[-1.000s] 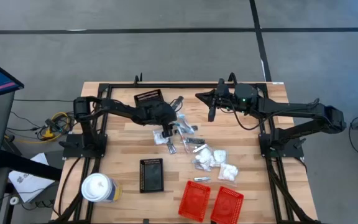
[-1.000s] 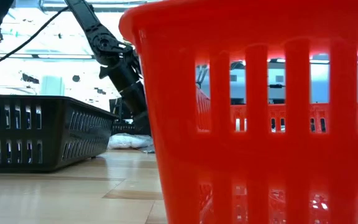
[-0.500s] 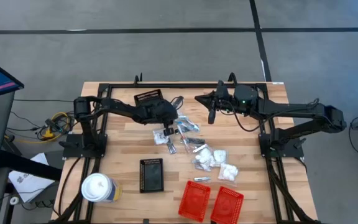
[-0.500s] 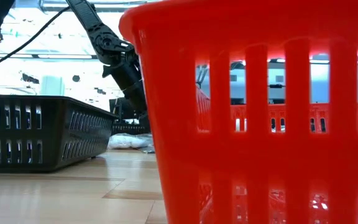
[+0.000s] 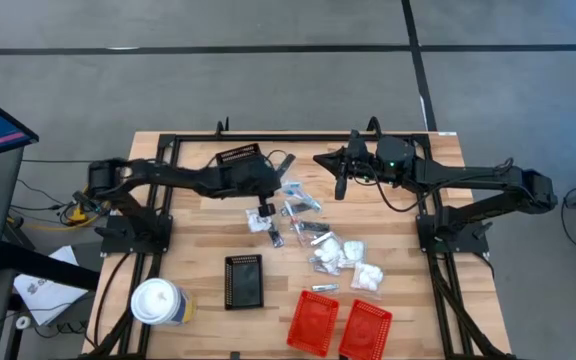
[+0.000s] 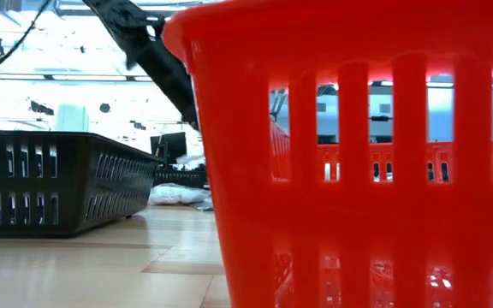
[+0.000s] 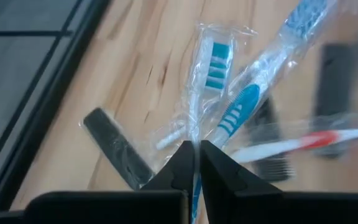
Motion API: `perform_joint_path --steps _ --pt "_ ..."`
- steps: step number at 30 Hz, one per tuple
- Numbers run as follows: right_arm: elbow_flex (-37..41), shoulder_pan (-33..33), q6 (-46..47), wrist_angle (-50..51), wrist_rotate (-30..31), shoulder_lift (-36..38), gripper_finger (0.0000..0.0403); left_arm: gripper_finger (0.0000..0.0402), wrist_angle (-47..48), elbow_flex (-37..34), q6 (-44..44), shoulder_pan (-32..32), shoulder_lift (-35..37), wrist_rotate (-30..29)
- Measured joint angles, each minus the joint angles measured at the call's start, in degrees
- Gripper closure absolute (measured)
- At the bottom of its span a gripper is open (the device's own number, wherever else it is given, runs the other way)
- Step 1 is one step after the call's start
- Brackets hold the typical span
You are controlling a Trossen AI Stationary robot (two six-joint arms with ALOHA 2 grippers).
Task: Pick & Place Travel size toiletries
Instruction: Put the blue toothbrush into the top black bin
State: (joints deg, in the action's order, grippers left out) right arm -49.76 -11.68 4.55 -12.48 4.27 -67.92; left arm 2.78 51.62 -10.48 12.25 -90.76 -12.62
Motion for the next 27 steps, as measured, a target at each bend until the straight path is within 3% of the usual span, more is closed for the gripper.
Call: perform_joint_path --steps 13,27 --pt "0.0 0.0 0.0 0.0 0.0 0.0 0.0403 0.0396 -2.2 -3.9 0.3 -8.0 16.8 0.1" --pt "0.0 0.0 0.0 0.0 0.0 0.0 0.0403 0.0396 -2.3 -4.2 -0.2 -10.8 18.5 0.0"
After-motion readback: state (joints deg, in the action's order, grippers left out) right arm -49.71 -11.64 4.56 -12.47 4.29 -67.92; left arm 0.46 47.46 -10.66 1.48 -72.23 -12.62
